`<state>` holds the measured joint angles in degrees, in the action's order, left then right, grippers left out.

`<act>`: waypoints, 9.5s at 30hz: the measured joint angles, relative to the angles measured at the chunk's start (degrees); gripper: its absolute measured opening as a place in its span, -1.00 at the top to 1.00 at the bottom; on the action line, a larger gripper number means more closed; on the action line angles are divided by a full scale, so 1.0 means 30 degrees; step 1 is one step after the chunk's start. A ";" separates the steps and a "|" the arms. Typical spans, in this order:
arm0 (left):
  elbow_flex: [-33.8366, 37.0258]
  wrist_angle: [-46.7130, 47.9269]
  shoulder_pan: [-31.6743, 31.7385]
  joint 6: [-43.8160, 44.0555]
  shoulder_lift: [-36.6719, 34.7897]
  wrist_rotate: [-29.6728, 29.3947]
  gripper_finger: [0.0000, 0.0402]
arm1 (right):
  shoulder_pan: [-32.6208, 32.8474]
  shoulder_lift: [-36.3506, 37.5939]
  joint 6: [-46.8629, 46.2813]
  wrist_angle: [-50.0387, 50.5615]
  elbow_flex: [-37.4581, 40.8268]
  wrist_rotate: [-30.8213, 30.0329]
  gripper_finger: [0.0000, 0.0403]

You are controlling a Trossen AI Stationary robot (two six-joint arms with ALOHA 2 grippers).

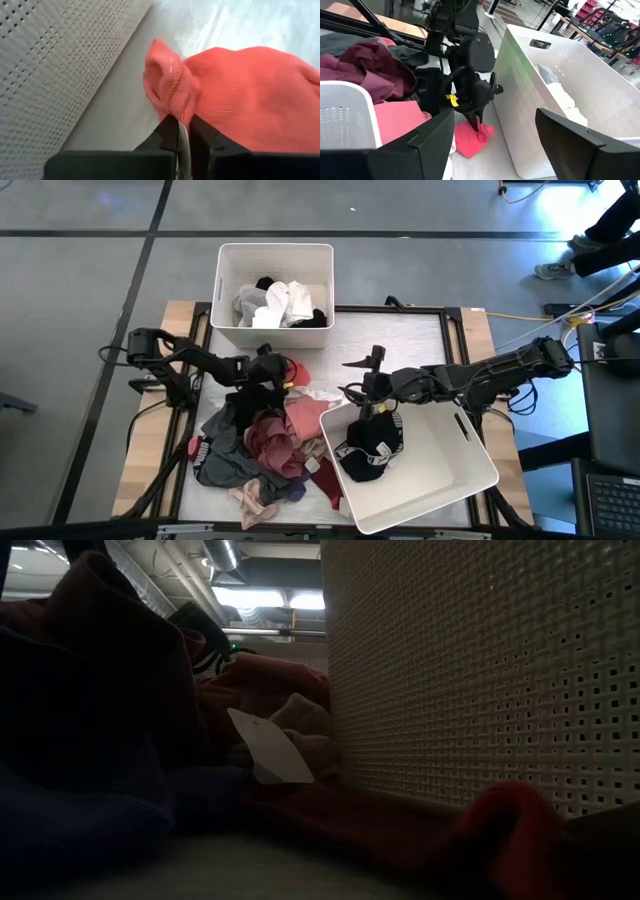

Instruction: Sort clothes

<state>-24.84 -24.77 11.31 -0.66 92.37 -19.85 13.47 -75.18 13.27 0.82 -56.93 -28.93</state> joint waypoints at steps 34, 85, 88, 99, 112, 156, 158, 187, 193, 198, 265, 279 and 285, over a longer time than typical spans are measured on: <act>-0.0605 0.3632 -0.4675 -0.3871 -1.5975 0.1411 0.93 | -0.3177 -0.6529 -0.3350 -0.6237 -0.4924 0.5399 -0.39; -0.0605 0.8245 -0.6038 -0.1911 -1.9284 0.0901 0.15 | 0.0058 -0.3222 -0.1991 -0.0216 -0.5479 0.2448 0.98; -0.0612 0.8562 -0.6038 -0.1904 -1.9472 0.0901 0.16 | 0.1274 -0.2021 -0.2963 0.1594 -0.5479 0.2132 0.98; -0.0612 0.8942 -0.6038 -0.1270 -1.9263 0.0899 0.16 | 0.4606 -0.0262 -1.0561 1.0103 -0.5486 0.1991 0.95; -0.0612 0.9129 -0.6038 -0.1008 -1.9006 0.0896 0.16 | 0.4463 -0.1559 -1.6496 1.4972 -0.5472 0.2711 0.65; -0.0612 1.3840 -0.7224 0.3138 -1.8430 0.1341 0.16 | -0.3046 -0.7150 -0.3256 0.6229 -1.0513 0.7419 -0.25; -0.0612 1.4821 -0.7587 0.4019 -1.8382 0.1314 0.16 | -0.3175 -0.7740 -0.3263 0.5676 -1.0513 0.7693 -0.25; 0.0044 1.0445 -1.0677 0.2999 -1.6703 0.1418 0.16 | 0.1048 -0.9078 -0.3831 1.3634 -1.4819 0.5472 -0.25; 0.0044 1.1092 -1.0618 0.3152 -1.5369 0.1408 0.16 | 0.1118 -0.9085 -0.3831 1.3545 -1.4815 0.5457 -0.25; -0.0413 1.0388 -1.0533 0.2502 -1.4927 0.1425 0.16 | 0.0964 -0.9110 -0.3744 1.2969 -1.4276 0.5428 -0.25; -0.0998 0.1386 -0.9700 -0.5625 -1.1813 -0.1503 0.98 | -0.0072 -0.9905 -0.3840 0.9679 -1.3930 0.4666 -0.25; -0.0991 0.1510 -1.0082 -0.6465 -1.3148 -0.1496 0.98 | -0.2078 -1.2187 -0.4838 0.7251 -1.3930 0.8502 -0.25; -0.0991 0.1461 -1.0409 -0.6617 -1.3148 -0.1467 0.98 | -0.2130 -1.2575 -0.3375 0.6597 -1.3930 0.8675 0.12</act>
<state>-27.81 -20.38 -19.92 -20.51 52.93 -24.25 7.08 -112.90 3.15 20.61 -98.72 -2.90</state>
